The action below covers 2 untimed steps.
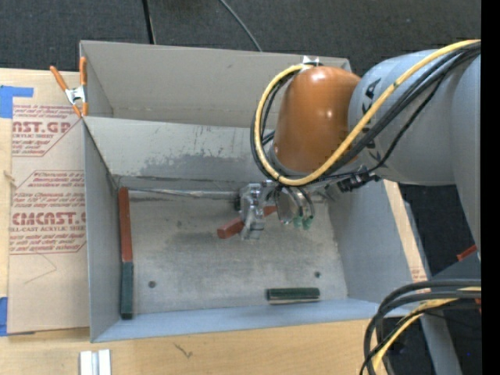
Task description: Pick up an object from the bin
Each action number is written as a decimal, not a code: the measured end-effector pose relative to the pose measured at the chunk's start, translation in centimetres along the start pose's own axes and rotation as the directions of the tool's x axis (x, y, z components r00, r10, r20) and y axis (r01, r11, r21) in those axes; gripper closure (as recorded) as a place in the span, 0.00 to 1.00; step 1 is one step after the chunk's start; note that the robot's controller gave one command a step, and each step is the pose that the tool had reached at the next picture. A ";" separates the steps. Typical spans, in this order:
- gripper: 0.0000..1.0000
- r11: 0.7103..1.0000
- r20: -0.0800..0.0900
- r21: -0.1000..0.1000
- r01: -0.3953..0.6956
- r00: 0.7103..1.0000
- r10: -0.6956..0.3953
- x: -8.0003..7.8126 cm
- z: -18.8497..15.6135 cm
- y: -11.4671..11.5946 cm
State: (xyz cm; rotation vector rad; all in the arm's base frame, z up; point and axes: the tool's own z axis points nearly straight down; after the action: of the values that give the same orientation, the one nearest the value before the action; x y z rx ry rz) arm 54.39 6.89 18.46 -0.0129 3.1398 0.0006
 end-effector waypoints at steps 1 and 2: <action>1.00 1.000 0.001 0.000 0.013 1.000 -0.013 -0.8 -5.7 0.5; 1.00 1.000 0.001 0.000 0.013 1.000 -0.013 -0.8 -5.7 0.5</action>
Offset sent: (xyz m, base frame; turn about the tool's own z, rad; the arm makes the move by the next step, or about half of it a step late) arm 0.0000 0.0000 0.0000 0.0000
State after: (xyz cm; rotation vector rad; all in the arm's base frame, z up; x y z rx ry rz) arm 55.15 7.38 24.16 -0.0338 3.1385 0.0002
